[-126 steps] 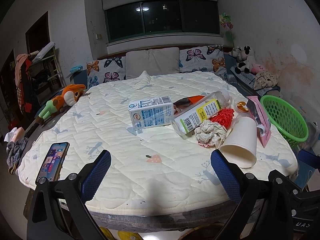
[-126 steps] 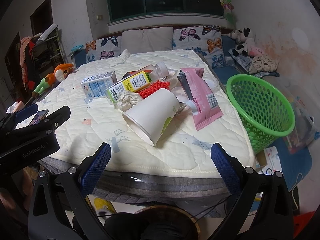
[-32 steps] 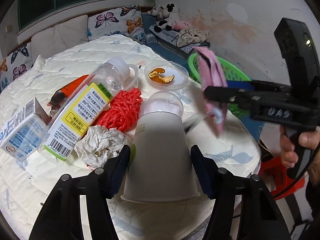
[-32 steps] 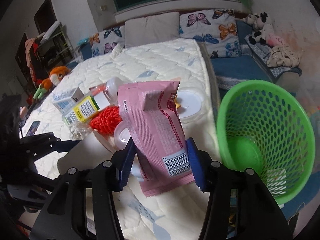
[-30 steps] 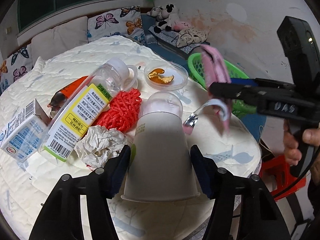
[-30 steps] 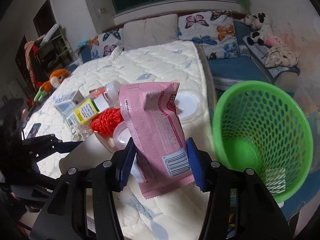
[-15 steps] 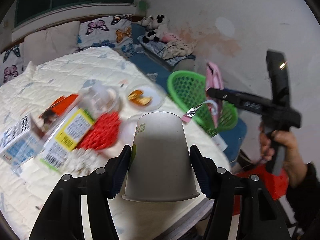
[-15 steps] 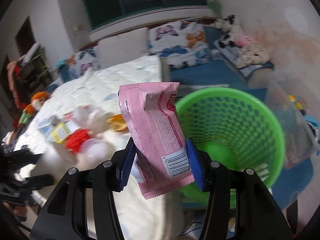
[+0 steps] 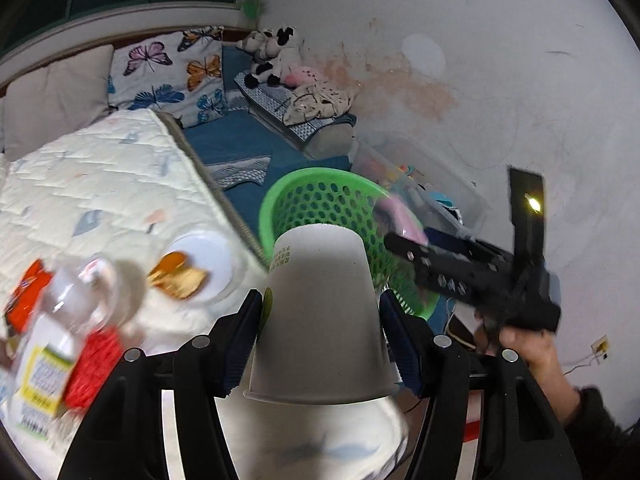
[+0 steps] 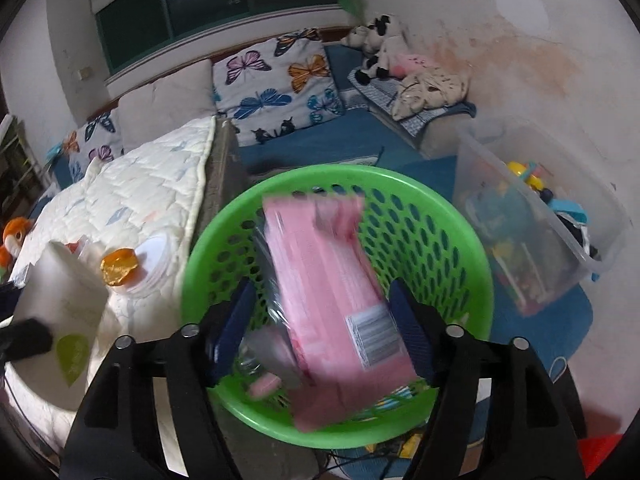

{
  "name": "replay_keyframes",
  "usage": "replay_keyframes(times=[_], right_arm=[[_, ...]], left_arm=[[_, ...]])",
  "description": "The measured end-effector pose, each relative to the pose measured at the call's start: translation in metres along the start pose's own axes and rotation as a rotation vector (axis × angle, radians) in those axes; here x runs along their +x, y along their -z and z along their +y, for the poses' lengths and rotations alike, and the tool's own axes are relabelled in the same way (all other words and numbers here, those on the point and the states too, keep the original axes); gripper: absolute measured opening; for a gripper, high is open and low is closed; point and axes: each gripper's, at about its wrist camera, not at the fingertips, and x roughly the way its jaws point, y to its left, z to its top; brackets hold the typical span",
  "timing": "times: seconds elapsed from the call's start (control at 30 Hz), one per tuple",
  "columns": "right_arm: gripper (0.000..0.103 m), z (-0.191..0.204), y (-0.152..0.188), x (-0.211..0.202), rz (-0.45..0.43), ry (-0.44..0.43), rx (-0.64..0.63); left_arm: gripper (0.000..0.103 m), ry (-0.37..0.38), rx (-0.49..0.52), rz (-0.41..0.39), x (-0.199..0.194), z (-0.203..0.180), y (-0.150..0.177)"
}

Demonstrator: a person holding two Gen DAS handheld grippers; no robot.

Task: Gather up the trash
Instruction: 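Carry the pink wrapper and paper cup to the green basket and release both, then grasp the crumpled tissue with the left gripper while the right gripper grasps the clear plastic cup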

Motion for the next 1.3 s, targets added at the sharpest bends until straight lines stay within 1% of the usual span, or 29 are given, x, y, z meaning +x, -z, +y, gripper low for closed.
replay_keyframes(times=[0.03,0.1,0.27,0.4,0.6,0.7,0.73,0.8,0.83,0.97,1.07,1.23,1.3], right_arm=[[0.071,-0.003,0.002,-0.003,-0.003,0.008,0.000],[0.075,-0.007,0.004,-0.010,-0.014,0.017,-0.001],[0.076,-0.011,0.011,-0.026,-0.054,0.050,-0.021],[0.079,-0.008,0.016,-0.039,-0.092,0.066,-0.052],[0.080,-0.003,0.029,-0.052,-0.125,0.100,-0.112],[0.080,-0.002,0.033,-0.055,-0.132,0.099,-0.115],[0.080,-0.002,0.034,-0.055,-0.129,0.095,-0.111],[0.081,-0.003,0.036,-0.055,-0.127,0.095,-0.107],[0.081,-0.003,0.037,-0.055,-0.124,0.095,-0.104],[0.081,-0.004,0.042,-0.057,-0.114,0.084,-0.088],[0.081,-0.001,0.046,-0.060,-0.111,0.066,-0.081],[0.081,0.016,0.053,-0.065,-0.098,0.010,-0.080],[0.081,0.024,0.055,-0.066,-0.091,-0.009,-0.090]], left_arm=[[0.058,0.004,-0.005,0.003,0.006,-0.001,-0.005],[0.059,0.011,-0.003,0.006,0.017,-0.007,-0.015],[0.059,0.016,0.004,0.035,0.046,-0.018,-0.028],[0.059,0.010,-0.016,0.068,0.069,-0.019,-0.030],[0.059,0.013,-0.027,0.107,0.094,-0.023,-0.029],[0.060,0.009,-0.026,0.130,0.103,-0.027,-0.028],[0.063,0.007,-0.025,0.134,0.105,-0.027,-0.027],[0.073,0.003,-0.026,0.126,0.105,-0.028,-0.025],[0.080,0.002,-0.029,0.118,0.104,-0.027,-0.025],[0.080,0.010,-0.029,0.107,0.094,-0.026,-0.024],[0.080,-0.017,-0.007,0.084,0.080,-0.026,-0.021],[0.080,-0.066,0.012,0.032,0.040,-0.019,-0.011],[0.080,-0.097,0.016,0.007,0.021,-0.014,-0.005]])
